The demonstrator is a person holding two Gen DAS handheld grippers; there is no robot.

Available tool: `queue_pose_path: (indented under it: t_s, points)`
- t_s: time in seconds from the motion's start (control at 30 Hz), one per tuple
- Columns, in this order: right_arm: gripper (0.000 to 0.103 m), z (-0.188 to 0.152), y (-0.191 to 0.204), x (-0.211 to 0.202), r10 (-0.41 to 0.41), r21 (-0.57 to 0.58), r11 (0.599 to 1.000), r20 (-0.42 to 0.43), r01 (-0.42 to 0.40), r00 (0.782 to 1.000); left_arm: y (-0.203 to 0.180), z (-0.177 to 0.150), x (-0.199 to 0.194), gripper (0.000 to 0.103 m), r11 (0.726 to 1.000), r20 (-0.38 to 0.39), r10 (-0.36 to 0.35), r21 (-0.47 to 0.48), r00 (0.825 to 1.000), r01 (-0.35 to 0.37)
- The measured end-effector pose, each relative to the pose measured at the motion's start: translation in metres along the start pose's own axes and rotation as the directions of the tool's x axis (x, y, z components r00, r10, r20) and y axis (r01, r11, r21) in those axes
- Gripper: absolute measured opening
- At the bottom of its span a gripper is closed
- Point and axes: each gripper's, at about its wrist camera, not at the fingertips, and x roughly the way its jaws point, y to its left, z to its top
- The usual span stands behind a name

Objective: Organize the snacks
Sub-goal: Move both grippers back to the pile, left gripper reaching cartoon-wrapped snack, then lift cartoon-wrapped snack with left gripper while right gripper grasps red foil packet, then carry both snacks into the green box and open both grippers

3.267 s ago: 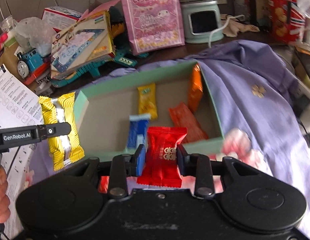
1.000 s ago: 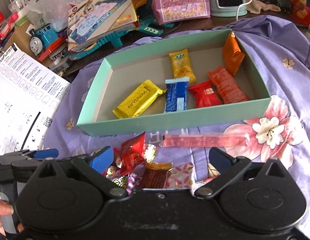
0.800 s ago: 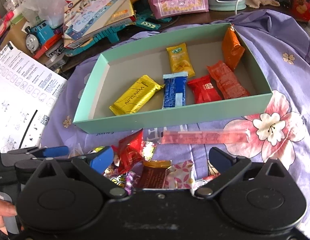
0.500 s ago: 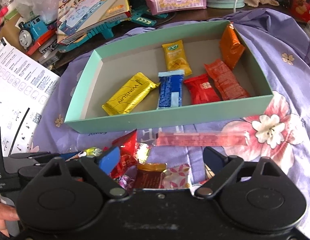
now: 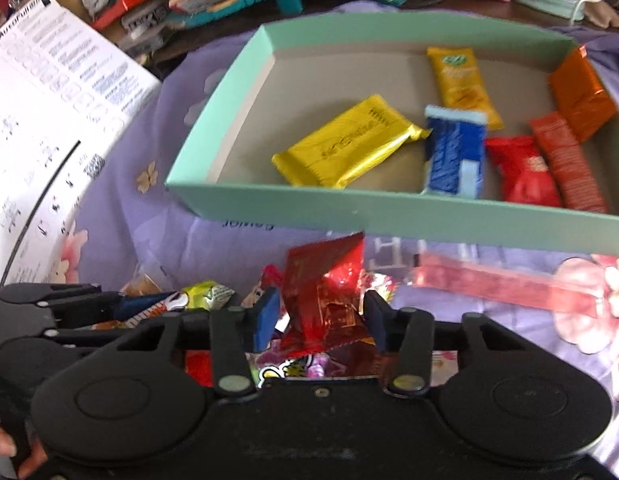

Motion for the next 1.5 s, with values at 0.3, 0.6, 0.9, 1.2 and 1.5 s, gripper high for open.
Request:
queue_pose_path:
  t_s: [0.3, 0.6, 0.9, 1.2, 1.5]
  points:
    - [0.047, 0.003, -0.011, 0.015, 0.039, 0.035, 0.999, 0.004, -0.039, 0.999, -0.008, 0.004, 0.007, 0.03, 0.999, -0.026, 0.025, 0.041, 0.999, -0.024]
    - [0.034, -0.005, -0.018, 0.005, 0.054, 0.04, 0.998, 0.037, -0.056, 0.998, -0.022, 0.004, 0.005, 0.019, 0.993, -0.009, 0.081, 0.082, 0.997, -0.08]
    - [0.034, -0.017, -0.024, -0.029, 0.064, 0.044, 0.997, 0.079, -0.068, 0.995, -0.024, 0.005, -0.021, 0.019, 0.998, 0.041, 0.039, 0.046, 0.998, -0.041]
    - [0.034, -0.006, -0.01, -0.073, 0.085, 0.0, 0.996, 0.157, -0.086, 0.984, -0.015, 0.018, -0.062, 0.019, 0.999, 0.159, 0.046, 0.012, 0.986, -0.048]
    - [0.034, 0.06, -0.01, -0.076, 0.047, -0.007, 0.999, 0.237, -0.047, 0.97, -0.005, 0.085, -0.063, 0.019, 0.997, 0.264, 0.079, -0.026, 0.961, -0.075]
